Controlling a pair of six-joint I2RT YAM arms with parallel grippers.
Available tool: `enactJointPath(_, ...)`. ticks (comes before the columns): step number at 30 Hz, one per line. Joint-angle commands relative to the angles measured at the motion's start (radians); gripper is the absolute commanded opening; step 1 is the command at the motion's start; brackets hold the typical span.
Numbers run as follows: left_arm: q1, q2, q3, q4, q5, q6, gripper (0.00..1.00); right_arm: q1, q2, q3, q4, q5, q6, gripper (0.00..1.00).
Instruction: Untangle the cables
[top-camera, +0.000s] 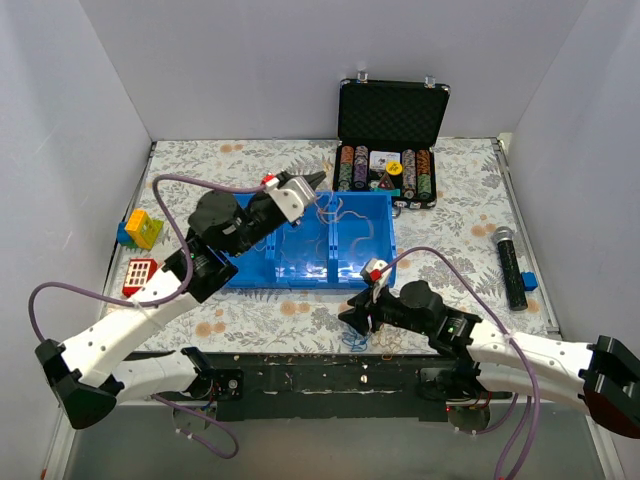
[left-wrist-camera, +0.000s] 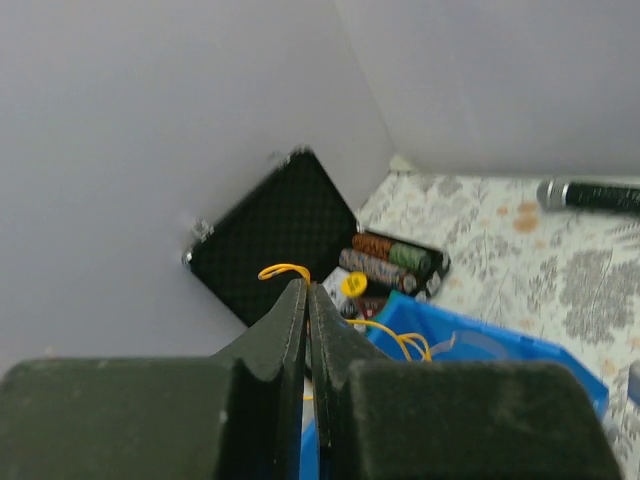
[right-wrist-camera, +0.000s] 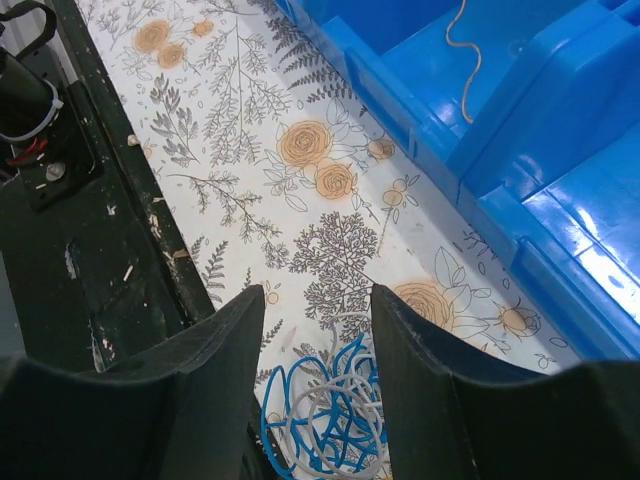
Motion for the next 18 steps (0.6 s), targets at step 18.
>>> enactJointPath(18,0.133,0.033,-0.086,0.22,-0.067,-0.067,0.0,0.005,-0.078,0.026,-0.017,0.077,0.02,0.53)
